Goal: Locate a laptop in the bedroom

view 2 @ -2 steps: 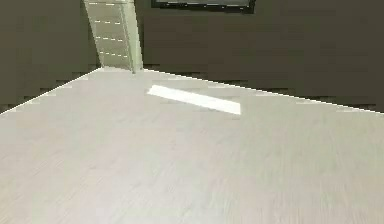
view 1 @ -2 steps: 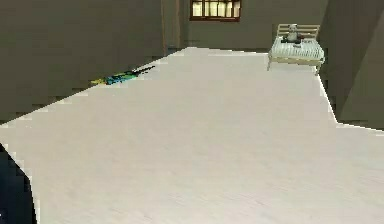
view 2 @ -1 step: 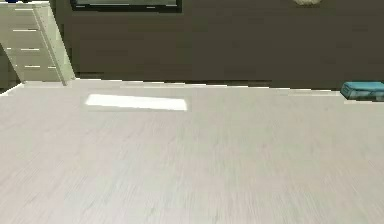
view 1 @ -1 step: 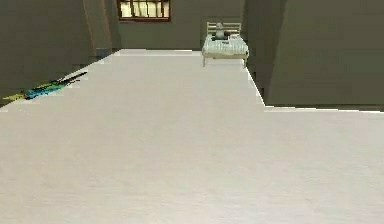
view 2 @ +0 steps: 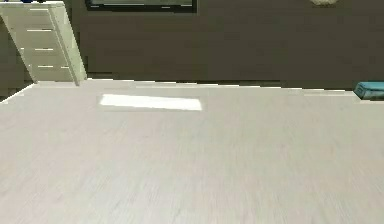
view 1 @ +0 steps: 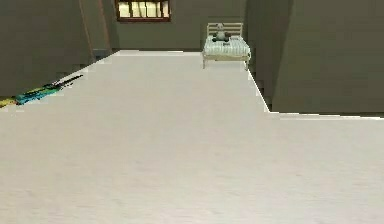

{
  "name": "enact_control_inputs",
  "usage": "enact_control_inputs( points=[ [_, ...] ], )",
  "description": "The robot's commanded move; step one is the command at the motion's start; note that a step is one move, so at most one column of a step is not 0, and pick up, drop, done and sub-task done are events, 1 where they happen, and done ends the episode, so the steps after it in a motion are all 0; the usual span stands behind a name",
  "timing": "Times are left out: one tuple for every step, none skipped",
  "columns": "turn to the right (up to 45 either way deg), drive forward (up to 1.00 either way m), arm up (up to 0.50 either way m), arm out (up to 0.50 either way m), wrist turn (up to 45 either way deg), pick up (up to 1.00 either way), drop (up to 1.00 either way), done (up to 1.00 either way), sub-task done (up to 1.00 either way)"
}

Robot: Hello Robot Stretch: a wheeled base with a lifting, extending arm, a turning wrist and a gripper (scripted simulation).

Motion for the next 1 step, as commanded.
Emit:
enact_control_inputs(
  points=[
    [-18.0, 0.00, 0.00, 0.00, 0.0, 0.00, 0.00, 0.00, 0.00]
  ],
)
